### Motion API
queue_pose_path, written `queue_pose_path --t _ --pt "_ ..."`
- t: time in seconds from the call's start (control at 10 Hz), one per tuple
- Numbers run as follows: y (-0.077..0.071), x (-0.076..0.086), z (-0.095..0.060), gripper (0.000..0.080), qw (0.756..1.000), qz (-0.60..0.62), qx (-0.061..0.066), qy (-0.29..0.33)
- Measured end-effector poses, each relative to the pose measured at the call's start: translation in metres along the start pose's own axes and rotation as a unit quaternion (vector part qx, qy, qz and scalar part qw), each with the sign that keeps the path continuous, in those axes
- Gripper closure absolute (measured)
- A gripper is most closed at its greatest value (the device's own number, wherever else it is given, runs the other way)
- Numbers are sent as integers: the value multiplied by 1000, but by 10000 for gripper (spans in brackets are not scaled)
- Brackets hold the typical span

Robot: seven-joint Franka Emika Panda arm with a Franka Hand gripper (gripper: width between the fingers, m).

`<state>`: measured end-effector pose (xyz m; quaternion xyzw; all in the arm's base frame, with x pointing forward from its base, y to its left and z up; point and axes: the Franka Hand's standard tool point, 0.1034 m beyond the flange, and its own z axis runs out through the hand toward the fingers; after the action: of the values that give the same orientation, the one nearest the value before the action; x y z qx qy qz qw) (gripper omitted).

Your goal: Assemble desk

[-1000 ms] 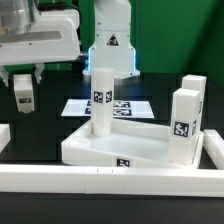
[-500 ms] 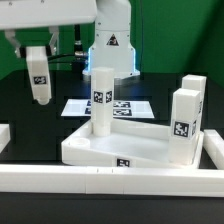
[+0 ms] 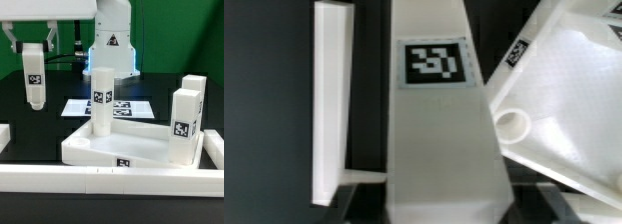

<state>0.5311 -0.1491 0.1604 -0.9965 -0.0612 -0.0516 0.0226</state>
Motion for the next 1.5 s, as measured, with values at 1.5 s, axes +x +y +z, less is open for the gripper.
queue_pose_path --t 1.5 --pt "-47 63 -11 509 989 23 -33 143"
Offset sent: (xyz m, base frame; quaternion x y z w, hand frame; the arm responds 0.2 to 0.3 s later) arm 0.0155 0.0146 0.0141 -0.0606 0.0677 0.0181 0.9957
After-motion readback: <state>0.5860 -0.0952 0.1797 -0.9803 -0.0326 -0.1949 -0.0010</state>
